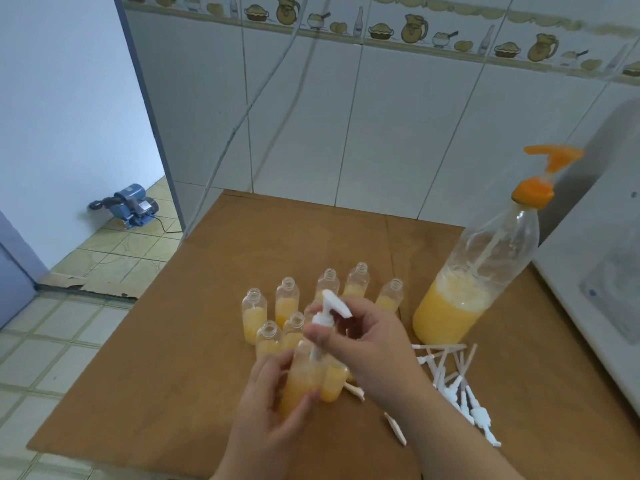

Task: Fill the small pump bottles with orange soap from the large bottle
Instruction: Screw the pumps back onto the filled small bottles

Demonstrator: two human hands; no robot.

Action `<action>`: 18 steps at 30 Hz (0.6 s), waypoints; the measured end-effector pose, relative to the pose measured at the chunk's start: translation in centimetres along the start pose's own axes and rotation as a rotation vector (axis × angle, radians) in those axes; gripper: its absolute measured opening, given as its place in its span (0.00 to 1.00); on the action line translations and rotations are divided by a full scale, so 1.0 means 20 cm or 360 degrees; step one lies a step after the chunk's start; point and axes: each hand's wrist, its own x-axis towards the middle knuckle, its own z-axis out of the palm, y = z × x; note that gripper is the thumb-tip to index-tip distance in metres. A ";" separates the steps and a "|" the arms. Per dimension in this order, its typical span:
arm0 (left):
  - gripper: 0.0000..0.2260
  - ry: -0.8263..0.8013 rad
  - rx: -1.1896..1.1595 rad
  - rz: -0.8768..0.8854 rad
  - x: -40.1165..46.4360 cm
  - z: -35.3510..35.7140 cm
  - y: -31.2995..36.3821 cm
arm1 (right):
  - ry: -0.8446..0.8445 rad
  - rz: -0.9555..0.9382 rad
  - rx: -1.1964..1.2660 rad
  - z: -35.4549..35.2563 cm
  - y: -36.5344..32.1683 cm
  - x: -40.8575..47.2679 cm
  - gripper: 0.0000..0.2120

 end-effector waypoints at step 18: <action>0.29 -0.0273 -0.0867 -0.0426 0.15 0.03 0.44 | -0.0020 0.0224 0.0950 -0.19 -0.25 0.05 0.10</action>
